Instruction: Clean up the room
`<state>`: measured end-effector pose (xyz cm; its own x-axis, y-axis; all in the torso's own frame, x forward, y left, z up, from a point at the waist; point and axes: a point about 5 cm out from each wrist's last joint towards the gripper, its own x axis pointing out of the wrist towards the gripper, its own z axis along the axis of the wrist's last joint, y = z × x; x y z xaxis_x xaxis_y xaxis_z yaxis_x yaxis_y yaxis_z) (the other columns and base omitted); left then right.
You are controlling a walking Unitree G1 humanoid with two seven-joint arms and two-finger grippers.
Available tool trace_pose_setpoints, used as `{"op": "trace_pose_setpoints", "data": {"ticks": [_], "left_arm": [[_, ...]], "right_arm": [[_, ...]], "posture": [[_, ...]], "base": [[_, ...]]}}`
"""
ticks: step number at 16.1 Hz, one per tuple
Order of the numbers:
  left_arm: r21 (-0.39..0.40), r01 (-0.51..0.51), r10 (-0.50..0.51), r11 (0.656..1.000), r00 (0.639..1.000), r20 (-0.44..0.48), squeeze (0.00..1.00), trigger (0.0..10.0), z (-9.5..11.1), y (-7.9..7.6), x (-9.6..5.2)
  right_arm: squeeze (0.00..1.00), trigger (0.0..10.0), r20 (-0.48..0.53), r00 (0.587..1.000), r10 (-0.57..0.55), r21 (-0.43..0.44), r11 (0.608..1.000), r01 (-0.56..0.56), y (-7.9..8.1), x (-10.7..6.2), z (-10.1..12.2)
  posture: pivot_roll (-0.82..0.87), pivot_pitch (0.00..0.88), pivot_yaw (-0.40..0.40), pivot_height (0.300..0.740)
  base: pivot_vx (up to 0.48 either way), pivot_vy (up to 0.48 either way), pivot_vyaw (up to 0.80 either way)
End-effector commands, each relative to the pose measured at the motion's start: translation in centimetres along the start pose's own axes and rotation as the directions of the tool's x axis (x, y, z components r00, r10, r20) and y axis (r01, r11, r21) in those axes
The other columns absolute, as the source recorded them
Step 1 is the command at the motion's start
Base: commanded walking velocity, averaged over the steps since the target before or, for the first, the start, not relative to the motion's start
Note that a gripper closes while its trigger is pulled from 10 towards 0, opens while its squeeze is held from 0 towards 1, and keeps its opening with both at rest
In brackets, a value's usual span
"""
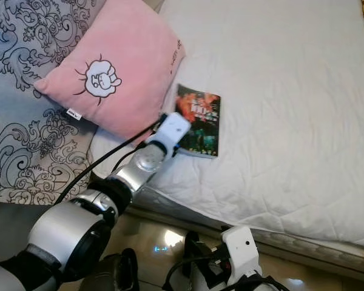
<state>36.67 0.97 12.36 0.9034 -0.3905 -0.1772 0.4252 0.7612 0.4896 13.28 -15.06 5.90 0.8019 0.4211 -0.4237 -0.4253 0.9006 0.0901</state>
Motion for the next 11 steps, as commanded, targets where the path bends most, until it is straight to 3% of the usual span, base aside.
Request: {"op": "trace_pose_setpoints", "data": {"ticks": [1,2,3,4,5,6,8,10,11], "left_arm": [[0.069,0.071,-0.076,0.995,0.995,0.068,0.0,10.0,2.1,-2.7,0.1],[0.103,0.058,-0.066,0.993,0.995,0.079,0.0,10.0,2.3,-2.6,0.2],[0.169,0.002,-0.018,0.986,0.995,0.096,0.0,10.0,2.3,-1.5,0.3],[0.175,-0.003,-0.014,0.985,0.995,0.097,0.0,10.0,2.3,-1.3,0.3],[0.281,-0.108,0.074,0.954,0.989,0.127,0.0,10.0,2.1,0.9,0.3],[0.326,-0.158,0.116,0.932,0.983,0.144,0.0,10.0,1.9,2.1,0.3],[0.441,-0.311,0.25,0.842,0.949,0.192,0.0,10.0,1.6,6.7,-0.1],[0.431,-0.36,0.292,0.828,0.932,0.216,0.0,10.0,1.6,8.6,-0.4],[0.269,-0.302,0.259,0.915,0.948,0.184,0.0,10.0,0.8,9.2,-0.7]], "right_arm": [[0.0,10.0,-0.007,1.0,0.006,0.011,1.0,-0.006,0.2,0.0,-0.1],[0.0,10.0,-0.004,1.0,0.005,0.011,1.0,-0.005,0.1,0.1,0.0],[0.0,10.0,0.004,1.0,-0.001,0.011,1.0,0.001,0.0,0.4,0.1],[0.0,10.0,0.004,1.0,-0.002,0.011,1.0,0.002,0.0,0.4,0.1],[0.0,10.0,0.012,1.0,-0.003,0.016,1.0,0.003,-0.1,0.9,0.1],[0.0,10.0,0.02,1.0,0.001,0.017,1.0,-0.001,0.0,1.2,0.2],[0.0,10.0,0.063,0.998,0.012,0.012,1.0,-0.013,-0.1,3.2,1.1],[0.0,10.0,0.084,0.996,0.011,0.003,1.0,-0.011,-0.3,4.2,1.6],[0.0,10.0,0.116,0.993,0.0,-0.007,1.0,0.001,-0.8,5.4,2.3]], "posture": [[-0.31,0.292,-0.031,0.74],[-0.31,0.291,-0.026,0.74],[-0.31,0.288,-0.021,0.74],[-0.31,0.288,-0.021,0.74],[-0.27,0.268,-0.008,0.74],[-0.26,0.263,-0.006,0.74],[-0.22,0.226,-0.008,0.74],[-0.2,0.202,-0.006,0.74],[-0.17,0.137,0.007,0.74]], "base": [[0.0,0.0,0.0],[0.0,0.0,0.0],[0.0,0.0,0.0],[0.0,0.0,0.0],[0.0,0.0,0.0],[0.0,0.0,0.0],[0.0,0.0,0.0],[0.0,0.0,0.0],[0.0,0.0,0.0]]}}
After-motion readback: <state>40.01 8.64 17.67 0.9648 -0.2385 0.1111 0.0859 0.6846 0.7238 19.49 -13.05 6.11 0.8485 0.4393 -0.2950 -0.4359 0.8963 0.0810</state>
